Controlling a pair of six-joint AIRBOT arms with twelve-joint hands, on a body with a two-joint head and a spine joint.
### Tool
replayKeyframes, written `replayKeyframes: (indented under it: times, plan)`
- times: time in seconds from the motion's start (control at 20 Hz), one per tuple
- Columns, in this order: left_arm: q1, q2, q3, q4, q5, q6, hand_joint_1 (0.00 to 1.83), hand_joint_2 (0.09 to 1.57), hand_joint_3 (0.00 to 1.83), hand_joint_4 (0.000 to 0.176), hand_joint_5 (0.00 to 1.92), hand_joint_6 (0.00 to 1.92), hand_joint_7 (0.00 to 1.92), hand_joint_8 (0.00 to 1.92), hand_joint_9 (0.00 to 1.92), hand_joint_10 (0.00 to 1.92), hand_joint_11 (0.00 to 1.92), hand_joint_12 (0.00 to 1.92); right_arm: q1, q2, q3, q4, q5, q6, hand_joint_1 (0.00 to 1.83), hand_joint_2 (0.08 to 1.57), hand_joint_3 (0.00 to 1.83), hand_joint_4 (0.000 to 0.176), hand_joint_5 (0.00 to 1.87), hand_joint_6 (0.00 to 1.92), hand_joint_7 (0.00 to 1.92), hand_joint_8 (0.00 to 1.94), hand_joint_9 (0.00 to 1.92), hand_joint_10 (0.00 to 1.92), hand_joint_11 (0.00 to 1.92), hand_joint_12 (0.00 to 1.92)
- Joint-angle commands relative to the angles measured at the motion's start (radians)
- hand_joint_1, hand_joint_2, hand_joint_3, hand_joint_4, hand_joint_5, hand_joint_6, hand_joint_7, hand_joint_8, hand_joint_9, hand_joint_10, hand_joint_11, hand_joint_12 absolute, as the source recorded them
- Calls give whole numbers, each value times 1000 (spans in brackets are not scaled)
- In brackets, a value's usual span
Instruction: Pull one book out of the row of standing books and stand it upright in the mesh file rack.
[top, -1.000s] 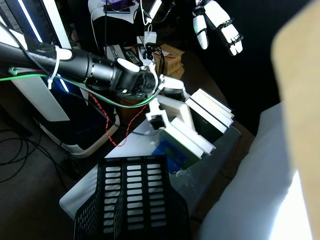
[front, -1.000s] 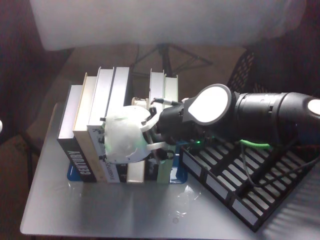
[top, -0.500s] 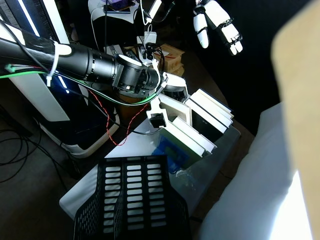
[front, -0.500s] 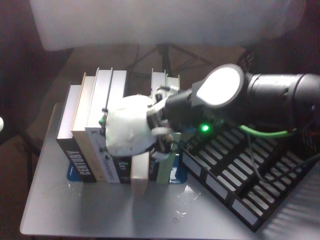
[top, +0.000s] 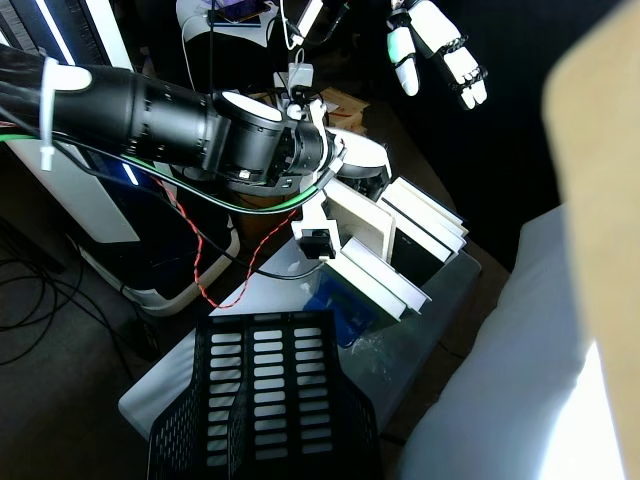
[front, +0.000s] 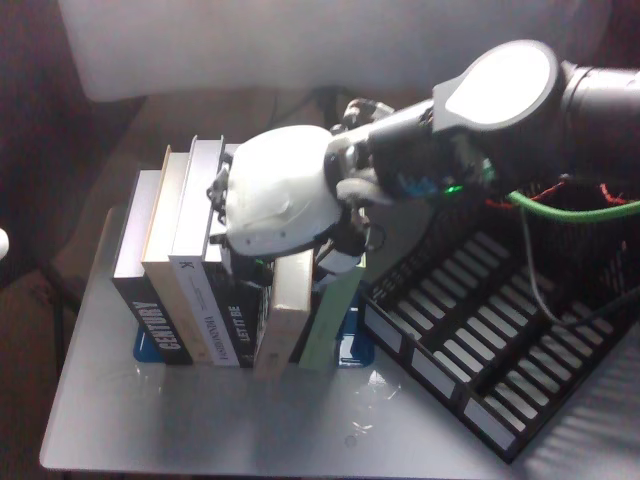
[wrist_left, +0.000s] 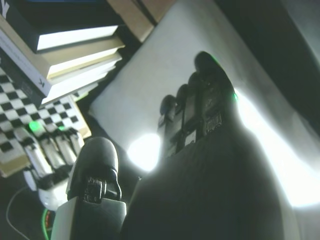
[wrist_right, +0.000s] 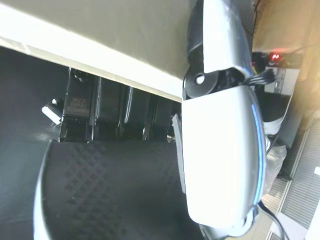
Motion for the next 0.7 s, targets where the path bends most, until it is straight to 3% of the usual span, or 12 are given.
replayKeyframes:
  times: [0.0, 0.1, 0.15, 0.2, 0.25, 0.35, 0.4, 0.45, 0.5, 0.55, 0.6, 0.65]
  plan:
    - [-7, 3, 4, -25, -118, -2, 122, 1404, 0, 0, 72, 1, 0, 0, 0, 0, 0, 93, 15, 25, 1, 18, -18, 12, 1396, 1060, 0, 0, 994, 885, 1227, 536, 982, 1148, 610, 1550]
    - [-19, 3, 4, -17, -111, -2, 124, 1389, 0, 0, 74, 2, 0, 0, 0, 0, 0, 51, 35, 50, -6, 49, -13, 13, 1390, 1084, 3, 0, 983, 870, 1124, 793, 906, 1234, 690, 1541]
    - [-23, 3, 4, -14, -109, -2, 124, 1389, 0, 0, 74, 2, 0, 0, 0, 0, 0, 51, 43, 59, -9, 58, -10, 13, 1390, 1084, 3, 0, 983, 870, 1124, 793, 906, 1234, 690, 1541]
    - [-27, 3, 5, -11, -106, -2, 172, 1406, 0, 0, 77, 1, 0, 0, 0, 0, 0, 132, 54, 68, -9, 66, -7, 13, 1379, 1114, 4, 0, 932, 1017, 982, 935, 903, 1277, 612, 1614]
    - [-29, 3, 5, -10, -106, -1, 172, 1406, 0, 0, 77, 1, 0, 0, 0, 0, 0, 132, 63, 77, -11, 74, -6, 13, 1379, 1114, 4, 0, 932, 1017, 982, 935, 903, 1277, 612, 1614]
    - [-39, 1, 6, -5, -105, 0, 199, 1410, 0, 0, 83, 2, 1, 0, 0, 0, 0, 299, 81, 95, -11, 103, 2, 13, 1369, 1151, 5, 0, 872, 1049, 870, 1153, 862, 1368, 738, 1630]
    - [-47, 0, 6, 0, -101, 1, 200, 1409, 0, 0, 77, 0, 0, 0, 0, 0, 0, 316, 98, 111, -14, 118, 4, 13, 1353, 1197, 4, 0, 772, 1146, 783, 1292, 806, 1503, 772, 1721]
    - [-49, 0, 6, 2, -99, 2, 200, 1409, 0, 0, 77, 0, 0, 0, 0, 0, 0, 316, 106, 119, -14, 125, 4, 13, 1353, 1197, 4, 0, 772, 1146, 783, 1292, 806, 1503, 772, 1721]
    - [-49, -1, 7, 3, -98, 2, 213, 1406, 0, 0, 83, 2, 0, 0, 0, 0, 0, 333, 118, 130, -15, 129, 4, 13, 1242, 1226, 10, 0, 755, 1085, 800, 1538, 915, 1726, 940, 1894]
    - [-49, -1, 7, 3, -99, 2, 213, 1406, 0, 0, 83, 2, 0, 0, 0, 0, 0, 333, 126, 139, -16, 133, 4, 14, 1242, 1226, 10, 0, 755, 1085, 800, 1538, 915, 1726, 940, 1894]
    - [-51, -1, 7, 3, -100, 2, 193, 1395, 0, 0, 85, 2, 0, 0, 0, 0, 0, 332, 136, 150, -19, 139, 5, 14, 1132, 1222, 0, 0, 785, 1243, 961, 1883, 1127, 1913, 1221, 1920]
    - [-56, -1, 7, 6, -97, 2, 190, 1393, 0, 0, 87, 3, 0, 0, 0, 0, 0, 331, 146, 162, -21, 147, 6, 14, 1293, 1243, 4, 0, 686, 1245, 764, 1545, 807, 1701, 843, 1921]
